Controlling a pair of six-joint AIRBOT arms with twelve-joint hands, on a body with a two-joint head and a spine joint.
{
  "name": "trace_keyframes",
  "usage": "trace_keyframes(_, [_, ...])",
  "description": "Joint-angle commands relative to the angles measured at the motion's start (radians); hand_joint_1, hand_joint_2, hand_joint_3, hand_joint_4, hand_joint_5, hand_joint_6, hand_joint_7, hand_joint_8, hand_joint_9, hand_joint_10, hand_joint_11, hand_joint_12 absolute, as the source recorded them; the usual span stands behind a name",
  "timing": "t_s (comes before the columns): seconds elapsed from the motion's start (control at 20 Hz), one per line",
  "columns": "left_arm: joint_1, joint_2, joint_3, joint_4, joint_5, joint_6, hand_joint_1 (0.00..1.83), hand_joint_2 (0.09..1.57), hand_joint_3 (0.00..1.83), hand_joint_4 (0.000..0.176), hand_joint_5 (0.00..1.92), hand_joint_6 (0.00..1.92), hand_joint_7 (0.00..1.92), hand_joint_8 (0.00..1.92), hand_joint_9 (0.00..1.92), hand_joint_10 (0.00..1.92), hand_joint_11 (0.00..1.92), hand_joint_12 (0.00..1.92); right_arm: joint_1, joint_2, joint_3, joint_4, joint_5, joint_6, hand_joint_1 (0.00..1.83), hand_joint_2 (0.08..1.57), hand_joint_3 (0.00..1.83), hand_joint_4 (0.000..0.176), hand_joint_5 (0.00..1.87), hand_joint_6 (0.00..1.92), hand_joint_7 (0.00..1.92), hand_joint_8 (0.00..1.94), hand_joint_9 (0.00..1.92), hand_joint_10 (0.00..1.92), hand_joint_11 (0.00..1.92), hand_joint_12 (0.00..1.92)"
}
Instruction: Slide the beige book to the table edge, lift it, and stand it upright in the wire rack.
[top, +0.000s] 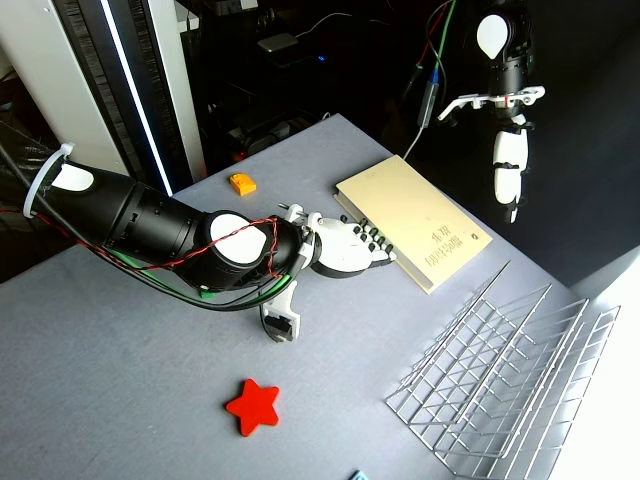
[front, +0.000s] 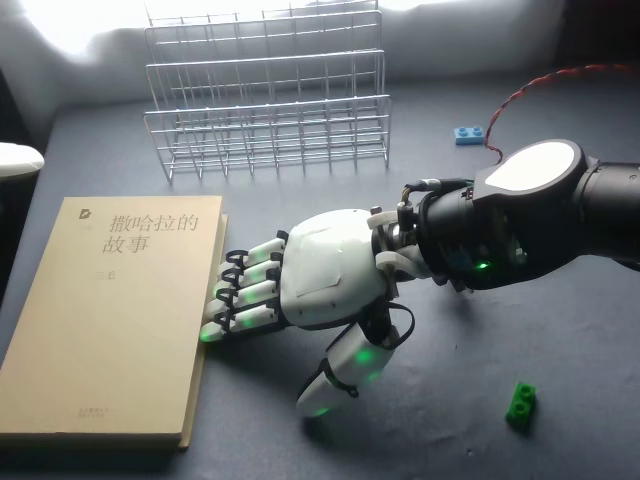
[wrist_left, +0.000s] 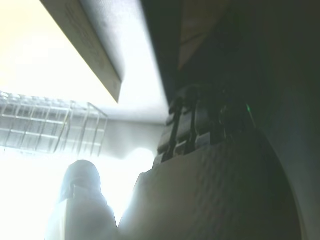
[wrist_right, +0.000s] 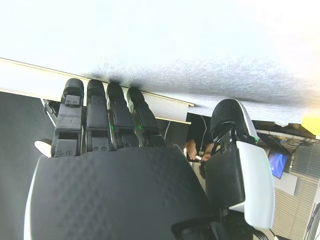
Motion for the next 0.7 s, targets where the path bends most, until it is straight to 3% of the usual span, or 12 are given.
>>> trace_keyframes(0.0, [-0.003,0.007,0.013,-0.005,0.066,-0.005,0.0,1.05,0.0,0.0,0.0,0.0,0.0,0.0,0.0,0.0,0.0,0.0,0.014,-0.006,0.0,0.032,-0.008,-0.006,0.0,1.16,0.0,0.0,0.0,0.0,0.0,0.0,0.0,0.0,0.0,0.0])
trace_keyframes(0.65, [-0.005,-0.018,0.056,-0.008,0.082,-0.005,0.0,1.05,0.0,0.0,0.0,0.0,0.0,0.0,0.0,0.0,0.0,0.0,0.027,-0.047,0.008,0.032,-0.03,-0.043,0.0,1.16,0.0,0.0,0.0,0.0,0.0,0.0,0.0,0.0,0.0,0.0])
